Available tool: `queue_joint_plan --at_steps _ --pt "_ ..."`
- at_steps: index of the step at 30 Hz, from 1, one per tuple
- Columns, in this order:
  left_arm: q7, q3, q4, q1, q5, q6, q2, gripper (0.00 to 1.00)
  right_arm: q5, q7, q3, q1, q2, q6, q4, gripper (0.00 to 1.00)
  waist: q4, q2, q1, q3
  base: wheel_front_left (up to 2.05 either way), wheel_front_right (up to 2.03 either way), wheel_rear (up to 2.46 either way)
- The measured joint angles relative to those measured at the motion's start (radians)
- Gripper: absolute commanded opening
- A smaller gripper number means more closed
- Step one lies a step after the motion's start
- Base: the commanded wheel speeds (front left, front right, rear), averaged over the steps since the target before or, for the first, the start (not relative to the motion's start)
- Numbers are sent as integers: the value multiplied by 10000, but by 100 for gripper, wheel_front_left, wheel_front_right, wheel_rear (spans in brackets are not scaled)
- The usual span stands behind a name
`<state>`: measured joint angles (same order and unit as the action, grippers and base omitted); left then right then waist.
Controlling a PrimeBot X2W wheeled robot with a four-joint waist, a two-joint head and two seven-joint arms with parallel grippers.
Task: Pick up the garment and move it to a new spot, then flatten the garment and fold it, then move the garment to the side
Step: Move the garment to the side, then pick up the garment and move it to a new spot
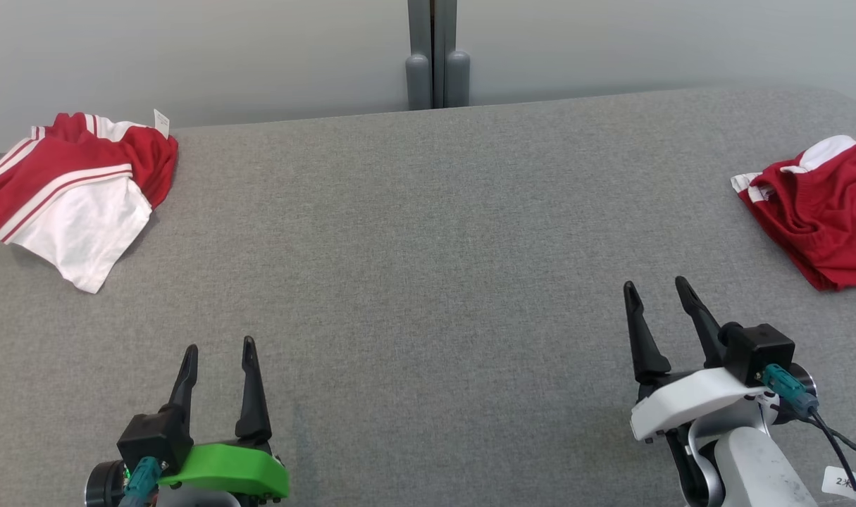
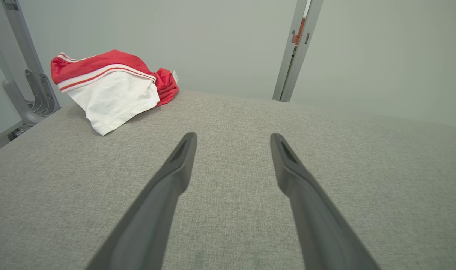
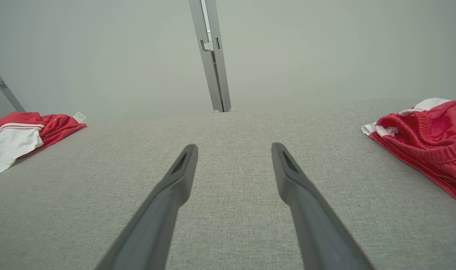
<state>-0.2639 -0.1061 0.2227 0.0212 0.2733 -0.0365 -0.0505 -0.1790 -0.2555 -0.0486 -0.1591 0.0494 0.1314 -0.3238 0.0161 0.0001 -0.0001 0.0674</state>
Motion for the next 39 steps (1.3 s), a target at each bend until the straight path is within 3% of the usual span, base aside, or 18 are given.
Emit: queue_joint_plan --at_steps 8,14,33,39 --pt "0 -67 -2 16 6 -2 6 100 2 48 -38 66 0 0 86 100 152 0 0 -6 0 0 0" --pt "0 -100 -134 113 52 -84 13 100 63 75 -52 116 2 0 341 100 642 -1 0 57 0 0 0" --pt "0 71 -284 13 -29 -19 15 100 -29 192 -207 323 -6 0 523 100 3995 0 0 80 0 0 0" --pt "-2 130 -395 -154 -61 -23 13 100 -90 163 -451 369 -8 0 489 100 4698 0 0 -48 0 0 0"
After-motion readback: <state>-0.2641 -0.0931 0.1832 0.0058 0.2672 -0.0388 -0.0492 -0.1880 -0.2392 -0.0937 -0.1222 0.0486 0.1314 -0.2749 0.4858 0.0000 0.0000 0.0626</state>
